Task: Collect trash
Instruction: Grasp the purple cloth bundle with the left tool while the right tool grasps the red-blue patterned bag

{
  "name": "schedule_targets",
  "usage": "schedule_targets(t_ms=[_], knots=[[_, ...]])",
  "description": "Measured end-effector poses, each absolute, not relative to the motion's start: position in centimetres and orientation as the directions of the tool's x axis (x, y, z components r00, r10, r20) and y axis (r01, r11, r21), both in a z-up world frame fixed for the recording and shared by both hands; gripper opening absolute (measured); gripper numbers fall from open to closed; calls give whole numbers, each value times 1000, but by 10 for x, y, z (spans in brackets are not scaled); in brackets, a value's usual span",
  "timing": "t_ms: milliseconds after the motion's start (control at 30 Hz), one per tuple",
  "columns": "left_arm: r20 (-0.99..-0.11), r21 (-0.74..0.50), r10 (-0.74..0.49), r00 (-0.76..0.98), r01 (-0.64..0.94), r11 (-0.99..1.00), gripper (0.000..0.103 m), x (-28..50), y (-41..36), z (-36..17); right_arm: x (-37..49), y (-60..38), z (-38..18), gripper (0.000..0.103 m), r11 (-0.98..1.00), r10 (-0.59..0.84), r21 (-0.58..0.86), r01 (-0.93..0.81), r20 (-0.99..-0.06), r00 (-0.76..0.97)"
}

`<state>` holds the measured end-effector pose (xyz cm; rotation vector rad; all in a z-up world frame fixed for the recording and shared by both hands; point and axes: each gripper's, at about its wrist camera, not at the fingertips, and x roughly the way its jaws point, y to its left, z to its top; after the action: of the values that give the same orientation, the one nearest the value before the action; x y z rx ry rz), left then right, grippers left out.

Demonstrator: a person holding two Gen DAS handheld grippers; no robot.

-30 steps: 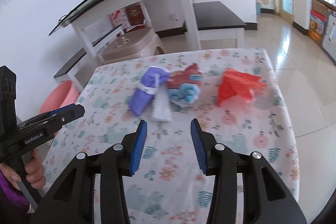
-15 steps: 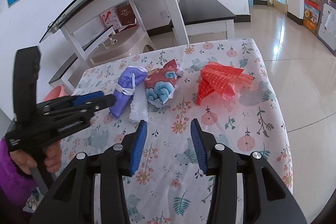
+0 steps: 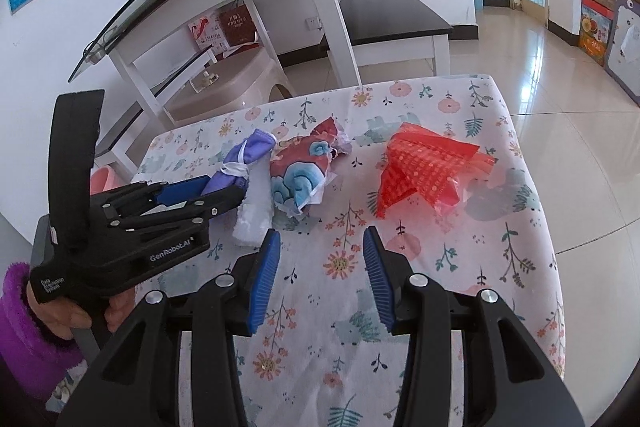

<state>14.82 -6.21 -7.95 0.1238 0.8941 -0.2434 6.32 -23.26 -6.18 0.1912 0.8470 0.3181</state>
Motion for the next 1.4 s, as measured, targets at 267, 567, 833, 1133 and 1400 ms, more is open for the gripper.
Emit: schedule_targets(t_ms=[267,567,833,1133,1400], knots=[[-747,-16,-181,640,255,967,25,135,-56,-71,79,-229,-64,44,924,377,328,-197,-697,610],[-730,-42,-173,661,209,977,24,105,-42,-59,99,-226,-68,44,917,387,363,-168,-698,603],[-742,-49,-118,660,122,991,24,84,-23,-54,117,-211,-75,44,932,350,332,-144,-729,588],[-739,-68,-76,669,38,997,24,67,3,-51,102,-196,-64,12,941,337,272,-200,-715,612],[-709,-62,-26,705,-25,998,24,48,25,-39,77,-177,-34,11,923,385,265,-280,-663,641]])
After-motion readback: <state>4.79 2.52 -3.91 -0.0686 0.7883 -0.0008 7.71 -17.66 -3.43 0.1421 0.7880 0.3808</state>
